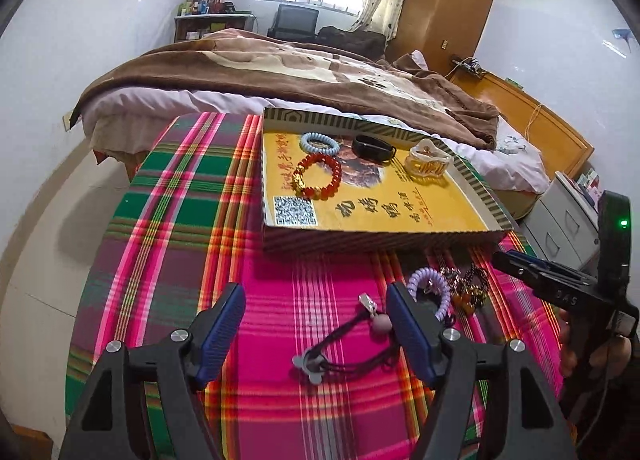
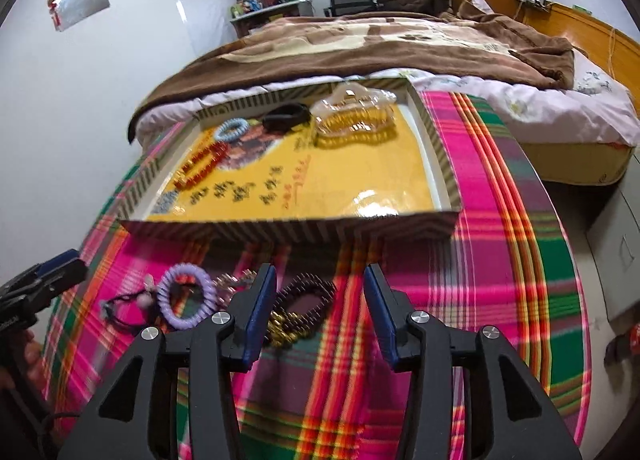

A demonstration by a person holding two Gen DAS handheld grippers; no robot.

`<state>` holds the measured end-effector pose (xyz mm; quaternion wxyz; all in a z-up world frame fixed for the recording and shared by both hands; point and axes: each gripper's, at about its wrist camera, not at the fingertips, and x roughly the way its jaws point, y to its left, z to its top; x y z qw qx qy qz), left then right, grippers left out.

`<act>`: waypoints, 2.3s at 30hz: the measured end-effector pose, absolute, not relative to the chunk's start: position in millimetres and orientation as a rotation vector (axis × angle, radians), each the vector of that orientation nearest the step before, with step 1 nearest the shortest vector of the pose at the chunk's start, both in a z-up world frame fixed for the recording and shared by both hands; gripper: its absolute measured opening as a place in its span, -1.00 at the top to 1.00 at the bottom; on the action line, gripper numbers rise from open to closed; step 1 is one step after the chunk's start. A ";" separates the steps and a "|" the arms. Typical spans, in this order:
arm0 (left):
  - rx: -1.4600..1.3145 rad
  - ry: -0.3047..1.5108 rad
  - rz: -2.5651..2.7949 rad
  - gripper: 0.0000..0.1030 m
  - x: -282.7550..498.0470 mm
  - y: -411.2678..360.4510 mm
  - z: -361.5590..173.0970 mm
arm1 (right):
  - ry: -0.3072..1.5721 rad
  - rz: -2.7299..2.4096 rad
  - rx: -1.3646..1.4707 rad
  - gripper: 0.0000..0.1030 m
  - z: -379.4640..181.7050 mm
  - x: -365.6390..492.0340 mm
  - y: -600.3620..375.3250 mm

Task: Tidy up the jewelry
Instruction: 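Move the right tool to the dark bead strand and close on it, then lift the dark bead strand with the right tool while the left tool grasps the gold chain bracelet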

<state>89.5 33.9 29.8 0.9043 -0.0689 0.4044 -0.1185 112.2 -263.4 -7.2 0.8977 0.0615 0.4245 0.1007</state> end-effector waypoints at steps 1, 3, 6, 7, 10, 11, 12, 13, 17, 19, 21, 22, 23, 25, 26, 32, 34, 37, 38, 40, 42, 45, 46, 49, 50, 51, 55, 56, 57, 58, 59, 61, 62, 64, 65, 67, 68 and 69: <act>-0.142 0.836 -0.246 -0.43 88.0 33.8 29.0 | 0.881 0.197 0.120 0.10 -9.3 111.0 -263.1; -0.142 0.836 -0.250 -0.45 85.4 33.5 27.6 | 0.899 0.173 0.101 0.10 -16.3 111.1 -262.2; -0.145 0.837 -0.255 -0.45 81.7 34.5 26.2 | 0.906 0.166 0.079 0.09 -21.3 110.5 -260.3; -0.146 0.840 -0.254 -0.45 80.8 34.9 25.5 | 0.909 0.162 0.070 0.09 -22.5 110.9 -259.0; -0.149 0.839 -0.255 -0.45 79.7 36.6 25.5 | 0.917 0.168 0.068 0.07 -25.4 111.6 -256.7; -0.150 0.839 -0.254 -0.45 79.5 37.3 25.5 | 0.915 0.166 0.070 0.07 -25.4 111.5 -257.1; -0.151 0.839 -0.253 -0.45 79.1 37.9 25.5 | 0.914 0.167 0.074 0.07 -25.4 111.5 -257.4; -0.151 0.839 -0.254 -0.45 78.9 38.3 25.0 | 0.912 0.167 0.079 0.07 -25.1 111.6 -258.2; -0.153 0.844 -0.259 -0.45 78.6 37.9 23.8 | 0.927 0.151 0.067 0.07 -27.4 116.3 -258.3; -0.152 0.849 -0.263 -0.45 78.9 37.1 22.6 | 0.929 0.158 0.054 0.07 -27.5 118.6 -256.5; -0.151 0.852 -0.263 -0.45 79.4 37.0 21.5 | 0.934 0.158 0.024 0.07 -27.7 121.1 -253.7; -0.152 0.854 -0.263 -0.45 79.6 37.2 21.2 | 0.936 0.161 0.025 0.07 -27.5 121.5 -253.9; -0.152 0.854 -0.262 -0.45 79.7 37.2 21.0 | 0.937 0.163 0.032 0.07 -27.5 122.2 -254.5; -0.154 0.855 -0.259 -0.45 80.0 37.5 20.4 | 0.937 0.167 0.026 0.07 -28.0 123.3 -254.4; -0.154 0.856 -0.257 -0.45 80.6 37.6 19.6 | 0.936 0.169 0.016 0.07 -28.3 123.6 -253.5; -0.151 0.866 -0.260 -0.45 81.9 33.5 17.3 | 0.923 0.186 0.004 0.88 -27.0 121.2 -254.2; -0.149 0.868 -0.260 -0.45 82.3 32.0 17.0 | 0.922 0.210 0.042 0.91 -27.4 119.5 -258.4; -0.142 0.873 -0.261 -0.45 83.1 29.0 16.1 | 0.916 0.250 0.119 0.94 -25.2 116.1 -264.9; -0.140 0.874 -0.261 -0.45 83.7 28.6 16.0 | 0.910 0.265 0.144 0.94 -23.6 114.8 -266.8; -0.134 0.874 -0.263 -0.45 84.5 26.5 16.0 | 0.884 0.294 0.179 0.94 -17.5 111.3 -268.9; -0.130 0.875 -0.266 -0.45 85.5 24.6 16.3 | 0.853 0.327 0.218 0.94 -8.9 106.7 -272.0; -0.124 0.880 -0.274 -0.45 87.3 19.6 15.2 | 0.805 0.372 0.277 0.94 4.0 100.8 -276.4; -0.121 0.882 -0.277 -0.45 88.3 17.6 14.8 | 0.794 0.392 0.299 0.94 7.1 99.5 -277.6; -0.113 0.888 -0.290 -0.45 90.5 11.6 13.5 | 0.768 0.443 0.382 0.94 13.9 96.1 -282.0; -0.108 0.889 -0.296 -0.45 91.7 9.3 13.2 | 0.751 0.467 0.407 0.94 17.1 94.3 -283.3; -0.106 0.891 -0.298 -0.45 92.1 8.2 13.0 | 0.740 0.483 0.415 0.94 19.2 92.8 -283.6; -0.101 0.893 -0.311 -0.45 94.0 1.2 12.5 | 0.674 0.507 0.437 0.94 31.9 84.7 -286.2; -0.097 0.895 -0.313 -0.45 94.4 -0.3 11.9 | 0.659 0.496 0.435 0.94 34.6 83.4 -287.1; -0.095 0.900 -0.313 -0.46 94.3 -0.9 10.7 | 0.645 0.484 0.428 0.94 37.5 81.3 -288.0; -0.094 0.903 -0.313 -0.46 94.7 -2.4 10.1 | 0.628 0.474 0.421 0.94 41.0 78.9 -288.9; -0.092 0.904 -0.318 -0.45 95.2 -4.8 9.7 | 0.619 0.470 0.419 0.94 42.9 77.3 -290.3; -0.085 0.906 -0.341 -0.46 96.0 -11.6 9.8 | 0.608 0.453 0.414 0.94 46.4 74.9 -293.3; -0.078 0.906 -0.354 -0.45 96.8 -16.4 10.0 | 0.601 0.447 0.414 0.94 47.7 73.7 -295.8; -0.063 0.908 -0.380 -0.46 97.1 -26.7 11.2 | 0.597 0.433 0.416 0.94 48.8 71.3 -301.2; -0.054 0.905 -0.396 -0.45 96.6 -32.6 12.1 | 0.595 0.424 0.414 0.94 48.5 70.0 -304.0; -0.036 0.896 -0.432 -0.45 95.7 -46.6 14.3 | 0.597 0.404 0.408 0.94 48.0 68.2 -309.1; -0.028 0.895 -0.446 -0.45 95.3 -52.0 14.8 | 0.597 0.393 0.408 0.94 48.0 66.4 -314.1; -0.015 0.894 -0.469 -0.45 95.9 -61.0 15.5 | 0.595 0.384 0.409 0.94 47.8 64.7 -318.2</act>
